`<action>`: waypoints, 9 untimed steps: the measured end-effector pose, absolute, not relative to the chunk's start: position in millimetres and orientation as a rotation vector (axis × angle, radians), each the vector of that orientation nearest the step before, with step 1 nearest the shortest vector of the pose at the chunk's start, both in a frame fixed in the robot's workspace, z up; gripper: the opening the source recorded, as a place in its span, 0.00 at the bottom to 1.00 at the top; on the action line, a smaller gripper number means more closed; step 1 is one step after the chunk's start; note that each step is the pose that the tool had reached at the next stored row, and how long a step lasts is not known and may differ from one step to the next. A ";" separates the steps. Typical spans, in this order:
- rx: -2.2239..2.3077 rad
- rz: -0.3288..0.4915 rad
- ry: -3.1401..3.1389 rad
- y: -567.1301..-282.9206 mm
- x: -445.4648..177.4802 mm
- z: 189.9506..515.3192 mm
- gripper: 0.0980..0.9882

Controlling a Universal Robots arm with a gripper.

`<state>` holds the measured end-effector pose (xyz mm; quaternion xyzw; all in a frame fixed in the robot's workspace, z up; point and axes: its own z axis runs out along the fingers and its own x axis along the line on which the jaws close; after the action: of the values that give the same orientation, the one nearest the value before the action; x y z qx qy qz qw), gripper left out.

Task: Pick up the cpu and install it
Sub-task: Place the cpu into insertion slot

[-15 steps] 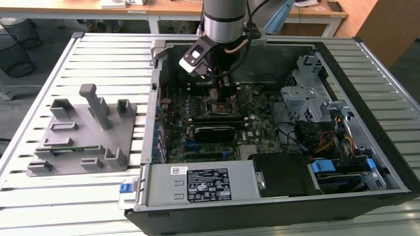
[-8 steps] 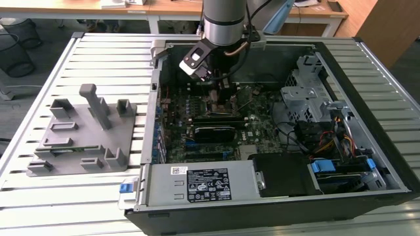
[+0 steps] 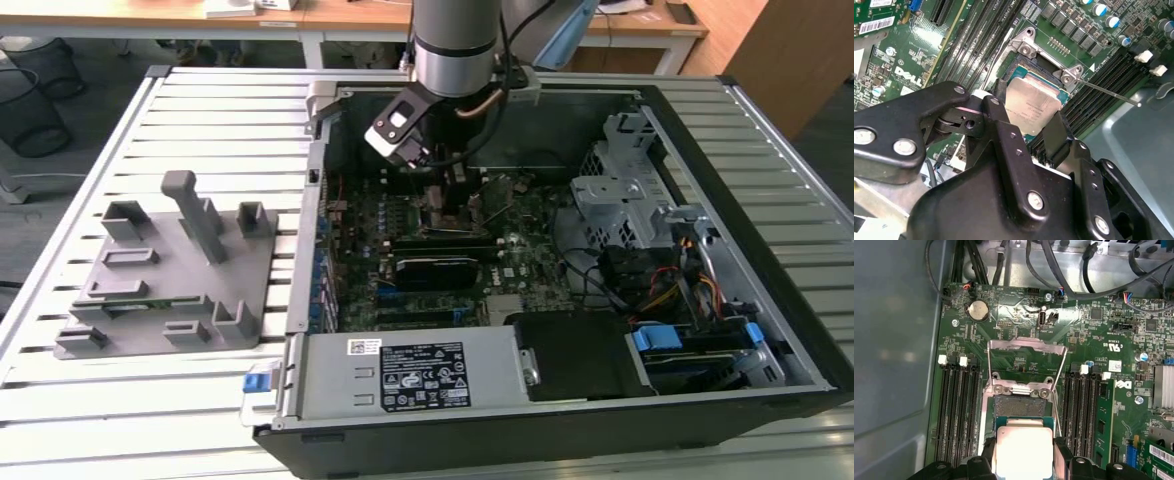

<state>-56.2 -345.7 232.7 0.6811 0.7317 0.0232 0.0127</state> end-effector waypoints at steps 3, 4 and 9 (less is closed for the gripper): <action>2.122 0.072 2.280 -345.7 -55.4 231.3 0.49; 2.123 0.072 2.280 -345.7 -54.5 231.0 0.49; 2.125 0.072 2.278 -345.5 -51.7 226.7 0.49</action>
<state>-51.7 -345.5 226.7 0.6819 0.7310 0.0230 0.0129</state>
